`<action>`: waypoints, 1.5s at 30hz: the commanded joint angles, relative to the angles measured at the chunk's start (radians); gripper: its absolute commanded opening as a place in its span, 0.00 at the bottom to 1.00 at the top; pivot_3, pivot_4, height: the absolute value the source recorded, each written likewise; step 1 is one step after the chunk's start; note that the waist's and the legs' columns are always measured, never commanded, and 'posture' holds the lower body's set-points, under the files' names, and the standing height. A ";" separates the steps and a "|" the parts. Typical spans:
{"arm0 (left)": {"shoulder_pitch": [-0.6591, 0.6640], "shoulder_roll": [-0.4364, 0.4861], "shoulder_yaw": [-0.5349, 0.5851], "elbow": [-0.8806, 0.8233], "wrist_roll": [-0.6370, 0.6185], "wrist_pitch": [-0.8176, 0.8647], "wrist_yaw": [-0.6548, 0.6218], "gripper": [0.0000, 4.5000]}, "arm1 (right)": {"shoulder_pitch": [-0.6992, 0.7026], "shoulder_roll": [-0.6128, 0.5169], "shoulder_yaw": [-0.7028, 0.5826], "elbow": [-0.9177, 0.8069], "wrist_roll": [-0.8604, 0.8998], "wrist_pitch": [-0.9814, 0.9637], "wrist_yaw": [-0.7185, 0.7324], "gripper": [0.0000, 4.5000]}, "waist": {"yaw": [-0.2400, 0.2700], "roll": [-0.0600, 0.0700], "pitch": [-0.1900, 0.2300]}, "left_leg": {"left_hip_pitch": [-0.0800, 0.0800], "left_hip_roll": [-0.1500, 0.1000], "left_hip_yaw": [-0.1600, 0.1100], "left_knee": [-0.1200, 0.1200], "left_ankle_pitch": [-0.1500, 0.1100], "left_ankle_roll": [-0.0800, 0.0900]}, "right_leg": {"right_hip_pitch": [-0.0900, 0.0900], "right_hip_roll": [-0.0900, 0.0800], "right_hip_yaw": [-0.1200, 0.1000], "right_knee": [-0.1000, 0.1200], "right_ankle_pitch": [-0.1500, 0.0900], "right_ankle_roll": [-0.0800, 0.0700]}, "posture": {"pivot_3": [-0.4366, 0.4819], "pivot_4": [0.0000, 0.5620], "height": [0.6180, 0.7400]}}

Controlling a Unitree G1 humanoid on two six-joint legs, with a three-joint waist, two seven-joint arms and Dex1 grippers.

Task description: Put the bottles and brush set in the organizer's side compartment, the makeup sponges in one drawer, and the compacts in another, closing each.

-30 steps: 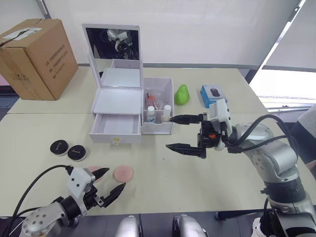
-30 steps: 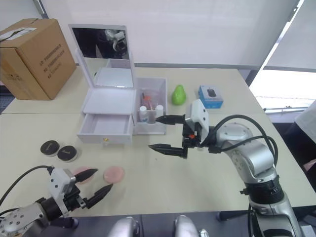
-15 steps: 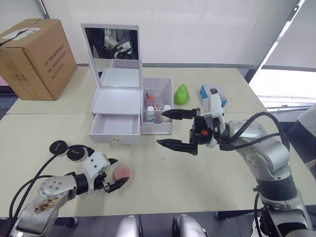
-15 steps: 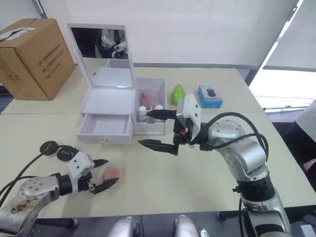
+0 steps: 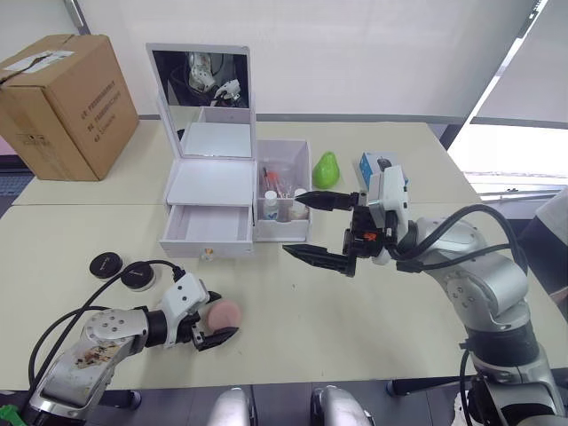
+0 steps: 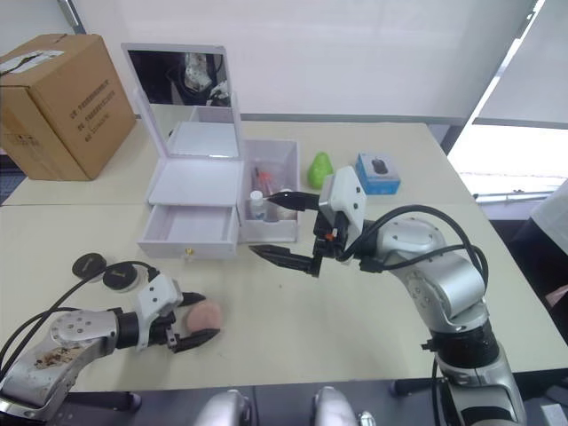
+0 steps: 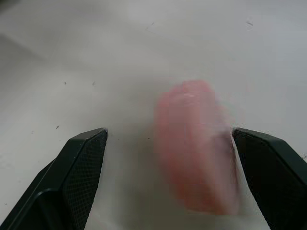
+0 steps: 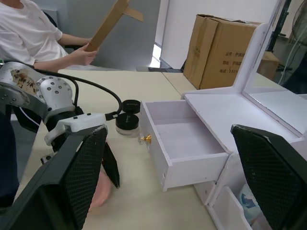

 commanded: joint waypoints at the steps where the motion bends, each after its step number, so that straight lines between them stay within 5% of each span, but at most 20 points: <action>1: -0.019 -0.016 0.048 -0.039 -0.059 0.022 0.000 0.99 | -0.002 -0.007 -0.025 -0.028 0.005 -0.001 -0.005 1.00 | 0.000 0.000 0.000 | 0.000 0.000 0.000 0.000 0.000 0.000 | 0.000 0.000 0.000 0.000 0.000 0.000 | 0.48 0.27 1.00; 20: 0.024 0.042 0.007 -0.004 0.046 -0.016 -0.008 0.99 | -0.024 -0.001 -0.031 -0.011 0.006 -0.005 -0.021 1.00 | -0.002 0.000 0.000 | 0.000 0.000 0.000 0.000 0.000 0.000 | 0.000 0.001 0.000 0.000 0.000 0.000 | 0.48 0.27 1.00; 26: 0.027 0.039 0.006 0.001 0.055 -0.032 -0.008 0.68 | -0.024 -0.001 -0.030 -0.008 0.004 -0.007 -0.022 1.00 | -0.002 0.000 0.000 | 0.000 0.000 0.000 0.000 0.000 0.000 | 0.000 0.001 0.001 0.000 0.000 0.000 | 0.48 0.27 1.00; 30: 0.030 0.042 0.025 -0.009 0.040 -0.027 -0.013 0.65 | -0.024 0.000 -0.030 -0.005 0.003 -0.007 -0.023 1.00 | -0.003 0.000 0.000 | 0.000 0.000 0.000 0.000 0.000 0.000 | 0.000 0.001 0.000 0.000 0.000 0.000 | 0.48 0.27 1.00; 36: 0.033 0.063 0.174 -0.064 -0.087 -0.017 -0.070 0.65 | -0.026 0.004 -0.026 0.004 -0.005 -0.012 -0.022 1.00 | -0.002 0.000 0.000 | 0.000 0.000 0.000 0.000 0.000 0.000 | 0.000 0.001 0.000 0.000 0.000 0.000 | 0.48 0.27 1.00; 45: 0.040 0.285 0.451 -0.091 -0.297 0.078 -0.325 0.65 | -0.037 0.023 -0.009 0.040 -0.026 -0.038 0.007 1.00 | -0.002 0.001 0.001 | 0.000 0.000 0.000 0.000 0.000 0.000 | -0.002 0.000 0.000 0.000 0.000 0.000 | 0.48 0.27 1.00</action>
